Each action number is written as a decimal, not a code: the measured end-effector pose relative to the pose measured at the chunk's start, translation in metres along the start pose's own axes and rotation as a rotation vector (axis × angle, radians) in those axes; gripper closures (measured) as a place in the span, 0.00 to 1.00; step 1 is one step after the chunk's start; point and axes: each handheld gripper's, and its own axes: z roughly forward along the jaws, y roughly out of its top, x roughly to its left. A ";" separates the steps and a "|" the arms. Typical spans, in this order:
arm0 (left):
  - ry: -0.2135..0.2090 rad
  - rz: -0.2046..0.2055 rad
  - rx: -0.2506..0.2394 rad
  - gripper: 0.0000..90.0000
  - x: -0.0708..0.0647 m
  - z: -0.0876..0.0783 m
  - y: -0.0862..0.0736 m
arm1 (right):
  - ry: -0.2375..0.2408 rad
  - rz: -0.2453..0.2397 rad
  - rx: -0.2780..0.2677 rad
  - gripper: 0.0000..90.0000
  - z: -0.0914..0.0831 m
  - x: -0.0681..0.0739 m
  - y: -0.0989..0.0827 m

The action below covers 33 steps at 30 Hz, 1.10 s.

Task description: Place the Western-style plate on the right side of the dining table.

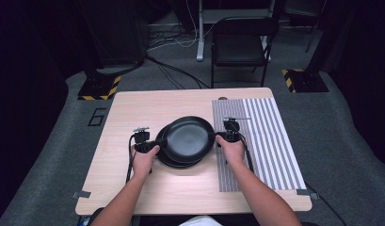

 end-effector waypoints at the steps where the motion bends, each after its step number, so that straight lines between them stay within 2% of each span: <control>1: -0.001 -0.004 -0.002 0.79 0.000 0.000 0.000 | -0.005 -0.006 -0.001 0.80 0.000 0.002 -0.001; 3: -0.008 -0.013 -0.006 0.80 0.000 0.000 -0.001 | -0.015 -0.023 0.005 0.77 -0.002 0.004 -0.005; 6: -0.011 -0.014 -0.008 0.79 0.001 0.001 -0.001 | -0.006 -0.014 0.008 0.76 -0.005 0.006 -0.011; 11: -0.013 -0.022 -0.024 0.78 0.000 0.002 -0.003 | 0.007 -0.006 0.020 0.77 -0.010 0.008 -0.022; 12: -0.011 -0.012 -0.021 0.78 0.000 0.002 -0.003 | 0.009 -0.005 0.018 0.77 -0.011 0.009 -0.024; 15: -0.024 -0.017 -0.019 0.78 0.001 0.003 -0.003 | 0.006 -0.017 0.006 0.78 -0.013 0.009 -0.027; 19: -0.045 -0.017 -0.009 0.78 0.003 0.004 -0.001 | 0.043 0.029 0.007 0.81 -0.012 0.002 -0.027; 28: -0.005 -0.005 -0.008 0.78 -0.003 0.001 -0.001 | 0.063 0.071 -0.002 0.83 -0.010 0.001 -0.028; 33: -0.013 -0.014 -0.010 0.79 -0.003 0.000 -0.001 | 0.071 0.062 -0.023 0.85 -0.015 0.004 -0.027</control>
